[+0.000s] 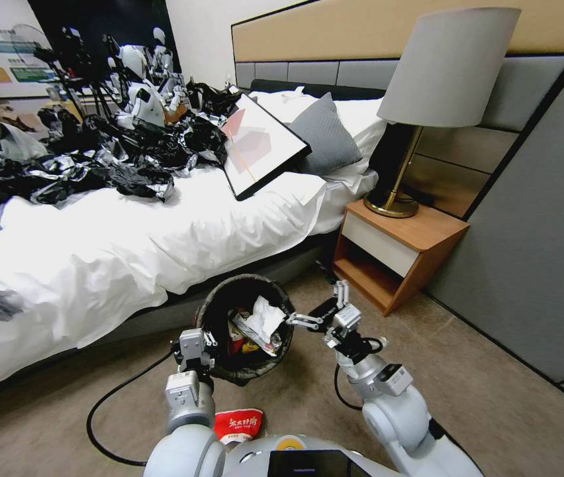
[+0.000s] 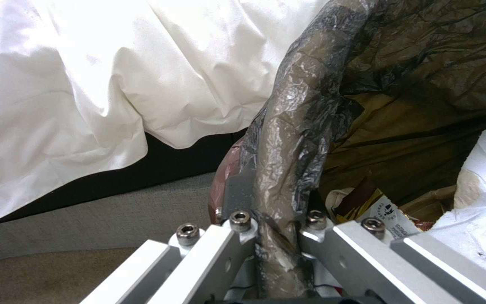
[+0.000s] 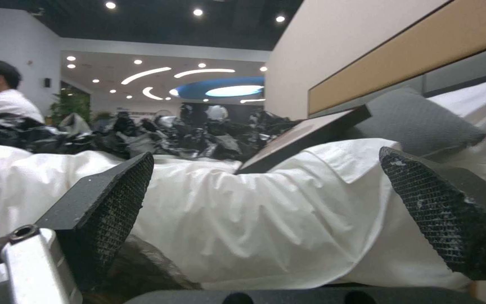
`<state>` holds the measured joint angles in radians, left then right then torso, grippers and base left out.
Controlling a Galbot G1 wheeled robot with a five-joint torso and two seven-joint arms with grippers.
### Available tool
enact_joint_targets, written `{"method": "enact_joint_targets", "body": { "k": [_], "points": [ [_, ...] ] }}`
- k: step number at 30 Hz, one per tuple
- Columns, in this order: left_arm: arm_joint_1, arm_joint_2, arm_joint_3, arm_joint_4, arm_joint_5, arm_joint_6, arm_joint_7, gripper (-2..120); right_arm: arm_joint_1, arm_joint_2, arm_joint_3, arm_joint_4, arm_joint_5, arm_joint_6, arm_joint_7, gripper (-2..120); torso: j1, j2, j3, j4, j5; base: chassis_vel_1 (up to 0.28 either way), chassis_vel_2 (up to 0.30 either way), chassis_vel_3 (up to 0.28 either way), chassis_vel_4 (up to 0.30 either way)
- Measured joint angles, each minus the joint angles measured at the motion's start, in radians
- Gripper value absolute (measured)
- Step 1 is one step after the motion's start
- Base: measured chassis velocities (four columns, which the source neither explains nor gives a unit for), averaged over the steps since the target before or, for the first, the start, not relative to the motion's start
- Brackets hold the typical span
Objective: Pick up the trash bin, then pick up the garbage from the floor and place it into the trash bin.
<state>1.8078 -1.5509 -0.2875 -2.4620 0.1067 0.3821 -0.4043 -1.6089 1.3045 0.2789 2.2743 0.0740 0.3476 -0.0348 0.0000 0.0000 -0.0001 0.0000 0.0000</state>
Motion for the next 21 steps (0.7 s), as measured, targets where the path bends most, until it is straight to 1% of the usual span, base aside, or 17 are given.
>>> {"method": "enact_joint_targets", "body": {
  "k": [3, 7, 15, 21],
  "points": [
    [0.000, 0.000, 0.000, 0.000, 0.000, 0.000, 0.000, 0, -0.009, 0.008, 0.006, -0.016, -0.011, 0.020, 0.016, 100, 0.000, 0.000, 0.000, 0.0000, 0.0000, 0.000, 0.000, 0.000, 0.000],
    [0.000, 0.000, 0.000, 0.000, 0.000, 0.000, 0.000, 0, -0.002, 0.013, -0.004, -0.025, -0.012, 0.021, 0.029, 100, 0.000, 0.000, 0.000, 0.0000, 0.0000, 0.000, 0.000, 0.000, 0.000],
    [0.000, 0.000, 0.000, 0.000, 0.000, 0.000, 0.000, 0, 0.015, 0.016, -0.012, -0.047, -0.011, 0.025, 0.019, 100, 0.000, 0.000, 0.000, 0.0000, 0.0000, 0.000, 0.000, 0.000, 0.000],
    [0.000, 0.000, 0.000, 0.000, 0.000, 0.000, 0.000, 0, 0.023, 0.015, -0.010, -0.052, -0.002, 0.025, 0.004, 100, 0.000, 0.000, 0.000, 0.0000, 0.0000, 0.044, 0.057, 0.054, 0.061]
  ]
}}
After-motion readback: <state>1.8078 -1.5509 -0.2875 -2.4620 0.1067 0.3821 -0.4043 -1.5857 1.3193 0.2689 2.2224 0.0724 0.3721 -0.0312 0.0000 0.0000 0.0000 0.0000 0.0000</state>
